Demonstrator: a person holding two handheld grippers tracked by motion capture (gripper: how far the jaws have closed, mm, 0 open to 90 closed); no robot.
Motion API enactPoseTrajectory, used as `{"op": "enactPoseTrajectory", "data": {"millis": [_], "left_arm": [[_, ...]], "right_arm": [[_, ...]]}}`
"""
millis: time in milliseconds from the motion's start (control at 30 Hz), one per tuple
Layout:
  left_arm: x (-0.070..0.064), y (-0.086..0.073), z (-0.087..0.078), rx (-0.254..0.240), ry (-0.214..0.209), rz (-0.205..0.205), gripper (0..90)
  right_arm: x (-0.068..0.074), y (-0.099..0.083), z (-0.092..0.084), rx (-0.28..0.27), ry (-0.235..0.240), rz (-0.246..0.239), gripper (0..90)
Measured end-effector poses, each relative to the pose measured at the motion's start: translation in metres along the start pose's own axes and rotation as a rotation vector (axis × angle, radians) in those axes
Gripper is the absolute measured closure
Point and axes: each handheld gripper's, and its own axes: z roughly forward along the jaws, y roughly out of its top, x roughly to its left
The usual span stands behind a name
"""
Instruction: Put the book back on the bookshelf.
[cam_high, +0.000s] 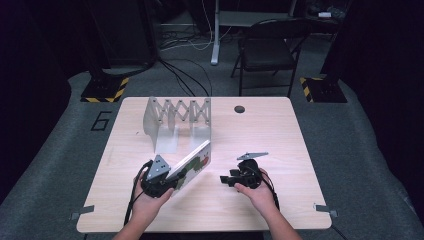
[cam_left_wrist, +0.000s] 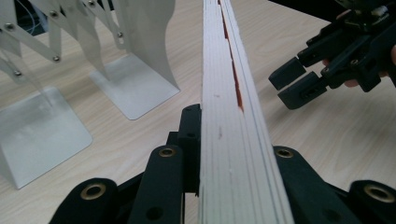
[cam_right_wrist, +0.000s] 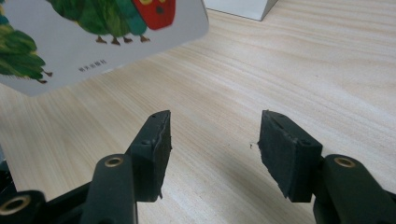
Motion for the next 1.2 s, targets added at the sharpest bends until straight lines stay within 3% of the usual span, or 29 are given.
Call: {"op": "enactPoseTrajectory", "data": {"millis": [1200], "left_arm": [[0.034, -0.001, -0.028, -0.033, 0.110, -0.054, 75.8]], "right_arm": [[0.001, -0.001, 0.001, 0.002, -0.003, 0.011, 43.4]]}}
